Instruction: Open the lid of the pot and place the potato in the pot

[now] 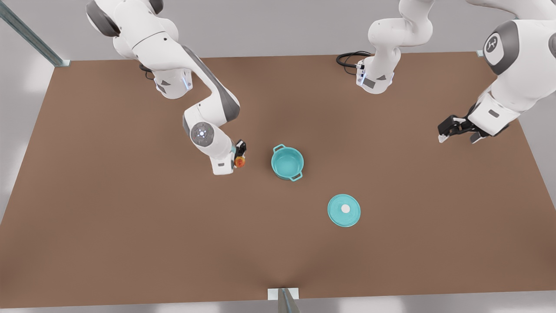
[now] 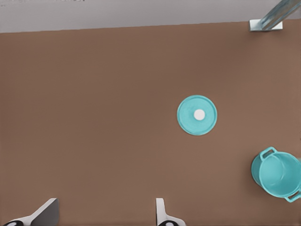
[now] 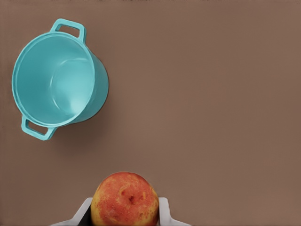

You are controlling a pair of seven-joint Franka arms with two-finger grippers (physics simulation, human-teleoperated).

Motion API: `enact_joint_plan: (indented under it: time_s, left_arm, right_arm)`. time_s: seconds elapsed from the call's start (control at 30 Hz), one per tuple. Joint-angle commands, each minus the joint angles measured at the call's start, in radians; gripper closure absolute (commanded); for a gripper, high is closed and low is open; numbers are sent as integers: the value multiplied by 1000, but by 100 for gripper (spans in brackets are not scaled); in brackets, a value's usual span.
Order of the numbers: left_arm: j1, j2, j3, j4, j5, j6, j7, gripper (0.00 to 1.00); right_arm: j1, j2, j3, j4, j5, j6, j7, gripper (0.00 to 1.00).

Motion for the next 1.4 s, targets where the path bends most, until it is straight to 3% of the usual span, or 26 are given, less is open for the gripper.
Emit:
enact_joint_plan:
  time_s: [0.0, 0.57, 0.83, 0.87, 0.9, 0.93, 1.03, 1.07, 1.1, 1.13, 1.17, 1.2, 1.23, 1.37]
  left_arm:
    - [9, -3, -1, 1, 1, -1, 44, 0]
    - [10, -41, -7, 2, 13, -32, 45, 0]
    - [10, -37, 6, 2, 14, -24, 45, 0]
    - [10, -38, 6, 2, 13, -24, 45, 0]
    - [10, -38, 6, 2, 13, -24, 45, 0]
    - [10, -38, 6, 2, 13, -24, 45, 0]
    - [10, -38, 6, 1, 13, -25, 45, 0]
    - [10, -40, 6, 2, 14, -25, 45, 0]
    - [10, -38, 7, 8, 14, -30, 39, 0]
    - [10, -35, 6, 13, 13, -33, 40, 0]
    - [10, -34, 9, 14, 8, -24, 47, 0]
    - [12, -23, 12, 14, -1, -21, 47, 0]
    - [12, -23, 18, 14, -1, -19, 47, 0]
    - [12, -23, 24, 14, -12, -19, 45, 0]
  right_arm:
    - [24, 14, 0, 24, -1, -17, 94, 56]
    - [234, 284, -6, 407, 68, -8, 256, 57]
    - [235, 423, -21, 421, 37, 110, 255, 58]
    - [235, 423, -21, 421, 39, 110, 261, 51]
    - [235, 422, -23, 429, 44, 110, 290, 12]
    - [235, 422, -21, 441, 44, 110, 316, 0]
    - [248, 400, -20, 478, 87, 78, 324, 0]
    - [246, 353, -35, 521, 100, -52, 351, 0]
    - [237, 250, -112, 539, 96, -225, 401, 0]
    - [237, 147, -272, 555, 80, -417, 381, 0]
    - [216, 107, -392, 555, 79, -498, 215, 0]
    - [216, 95, -599, 555, 45, -600, -29, 0]
    - [209, 96, -707, 551, 33, -611, -174, 0]
    - [150, 118, -727, 542, 31, -635, -205, 0]
